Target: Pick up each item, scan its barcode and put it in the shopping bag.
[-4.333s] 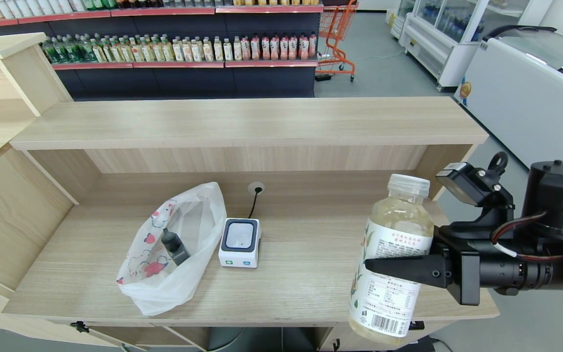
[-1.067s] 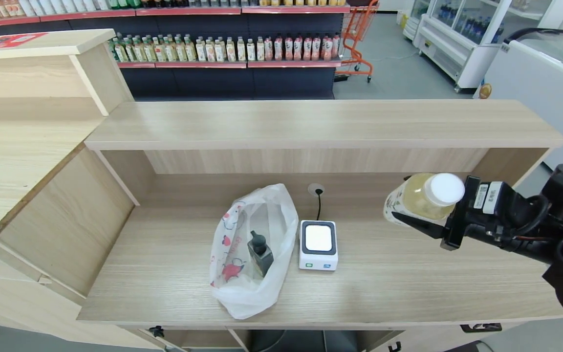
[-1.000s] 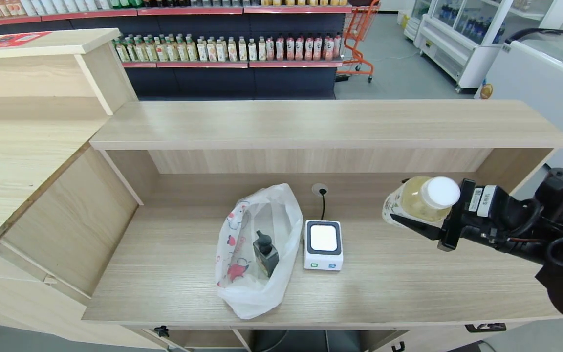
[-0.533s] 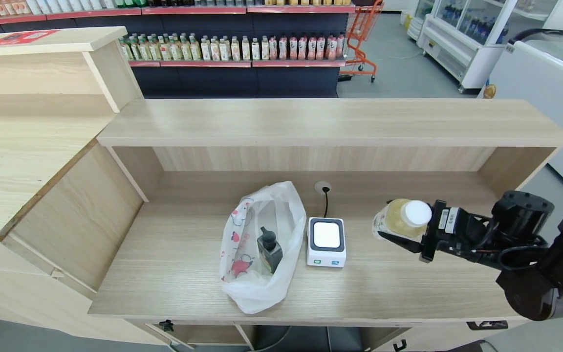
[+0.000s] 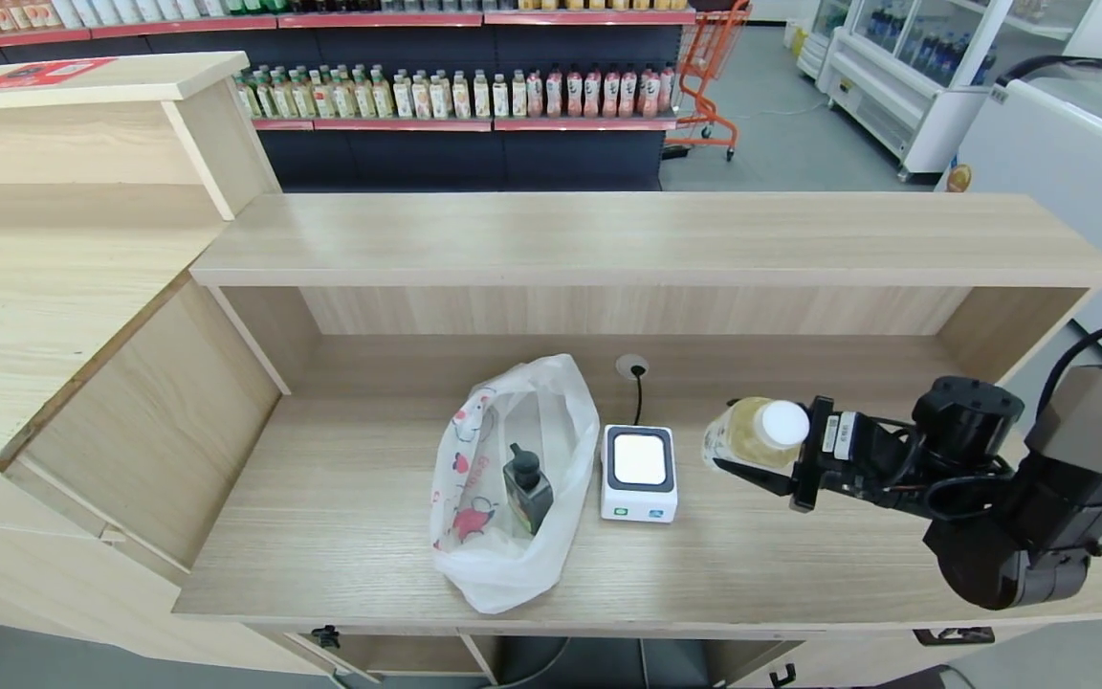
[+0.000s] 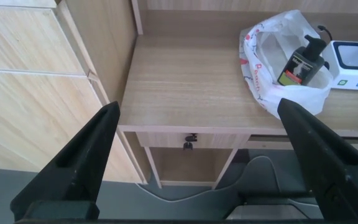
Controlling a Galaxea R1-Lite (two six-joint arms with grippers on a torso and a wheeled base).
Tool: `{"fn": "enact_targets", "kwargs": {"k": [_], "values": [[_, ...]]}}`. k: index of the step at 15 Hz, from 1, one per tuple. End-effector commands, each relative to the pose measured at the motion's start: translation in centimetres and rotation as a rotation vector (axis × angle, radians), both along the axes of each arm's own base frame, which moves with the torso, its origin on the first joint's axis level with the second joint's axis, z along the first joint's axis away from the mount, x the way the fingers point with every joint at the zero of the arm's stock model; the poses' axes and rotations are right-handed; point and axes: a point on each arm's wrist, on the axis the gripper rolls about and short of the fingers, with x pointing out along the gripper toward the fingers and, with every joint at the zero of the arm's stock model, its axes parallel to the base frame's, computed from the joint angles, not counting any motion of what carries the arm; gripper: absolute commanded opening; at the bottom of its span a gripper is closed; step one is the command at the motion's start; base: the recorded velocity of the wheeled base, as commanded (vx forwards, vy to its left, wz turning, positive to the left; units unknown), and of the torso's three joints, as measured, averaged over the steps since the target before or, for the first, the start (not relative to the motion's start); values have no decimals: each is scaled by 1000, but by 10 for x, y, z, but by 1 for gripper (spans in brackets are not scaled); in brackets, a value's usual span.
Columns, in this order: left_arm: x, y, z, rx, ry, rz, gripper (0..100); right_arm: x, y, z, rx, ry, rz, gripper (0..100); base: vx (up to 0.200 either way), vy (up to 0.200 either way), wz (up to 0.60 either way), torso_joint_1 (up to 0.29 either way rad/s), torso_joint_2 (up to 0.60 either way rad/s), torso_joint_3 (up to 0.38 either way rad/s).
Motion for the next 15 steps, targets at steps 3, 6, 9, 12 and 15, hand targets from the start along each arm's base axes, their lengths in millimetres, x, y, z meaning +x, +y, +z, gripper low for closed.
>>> {"fn": "enact_targets", "kwargs": {"k": [3, 6, 9, 12, 15], "values": [[0, 0, 0, 0, -1, 0, 100, 23, 19, -15, 1, -24, 73, 0, 0, 0, 0, 0, 0, 0], [0, 0, 0, 0, -1, 0, 100, 30, 26, -25, 0, -35, 116, 0, 0, 0, 0, 0, 0, 0], [0, 0, 0, 0, -1, 0, 100, 42, 30, -28, 1, -67, 183, 0, 0, 0, 0, 0, 0, 0], [0, 0, 0, 0, -1, 0, 100, 53, 37, -31, 2, -99, 228, 0, 0, 0, 0, 0, 0, 0], [0, 0, 0, 1, -1, 0, 100, 62, 43, -40, 0, -112, 280, 0, 0, 0, 0, 0, 0, 0]]}}
